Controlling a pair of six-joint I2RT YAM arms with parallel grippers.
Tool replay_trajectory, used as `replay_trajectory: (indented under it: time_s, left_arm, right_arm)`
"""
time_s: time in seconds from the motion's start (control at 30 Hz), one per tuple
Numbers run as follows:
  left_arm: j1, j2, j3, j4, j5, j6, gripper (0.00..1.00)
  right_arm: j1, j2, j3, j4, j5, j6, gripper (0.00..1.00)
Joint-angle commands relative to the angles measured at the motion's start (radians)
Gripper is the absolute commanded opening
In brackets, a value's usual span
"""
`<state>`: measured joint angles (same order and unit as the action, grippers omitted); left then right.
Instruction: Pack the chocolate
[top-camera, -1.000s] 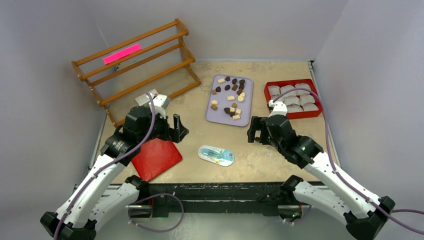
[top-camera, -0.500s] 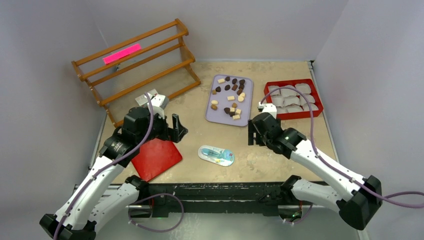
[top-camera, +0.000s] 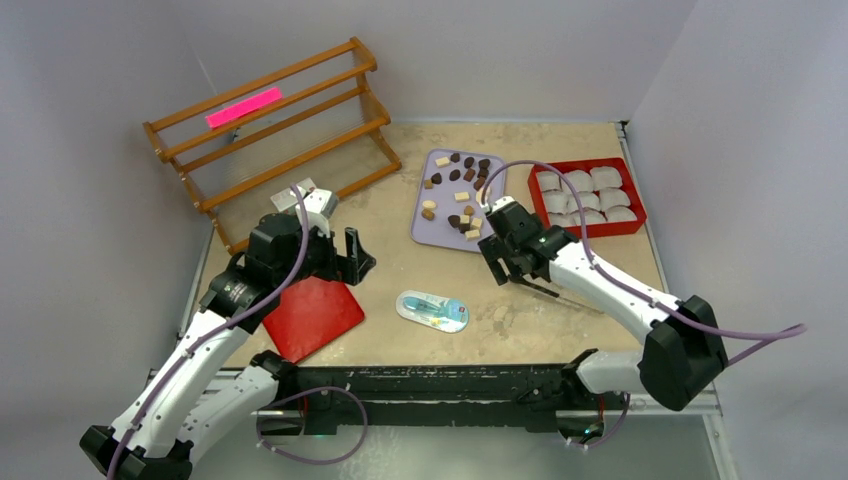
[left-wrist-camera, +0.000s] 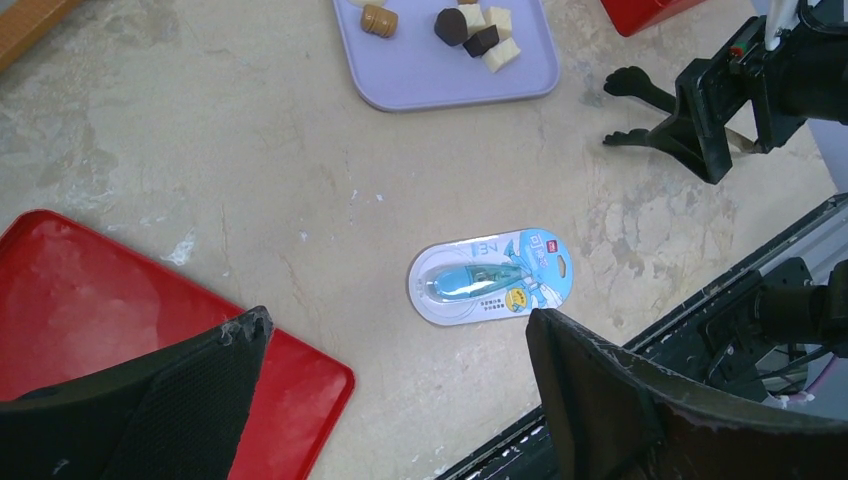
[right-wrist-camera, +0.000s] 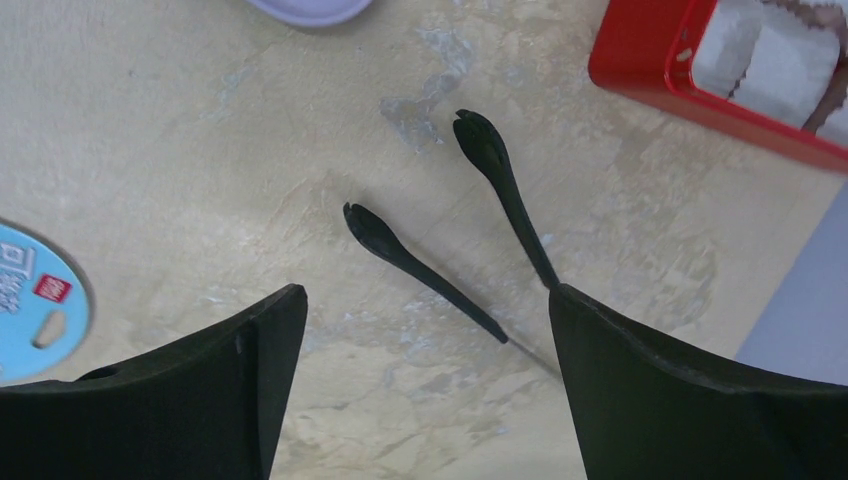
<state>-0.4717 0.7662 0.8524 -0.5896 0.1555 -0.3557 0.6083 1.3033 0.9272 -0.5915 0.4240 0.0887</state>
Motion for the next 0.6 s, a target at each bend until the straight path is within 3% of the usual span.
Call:
replay_trajectory:
  time_s: [0.0, 0.2, 0.57]
  left_arm:
    - [-0.001, -0.016, -0.006, 0.015, -0.017, -0.006, 0.98]
    - [-0.001, -0.026, -0.005, 0.008, -0.064, -0.016, 0.99]
    - [-0.001, -0.006, -0.003, 0.005, -0.067, -0.02, 0.99]
  right_arm:
    - [-0.054, -0.017, 0.033, -0.065, -0.127, -0.309, 0.95]
    - [-0.18, -0.065, -0.046, -0.099, -0.271, -0.491, 0.99]
    - [-0.371, 0.019, -0.041, -0.124, -0.309, -0.647, 0.99]
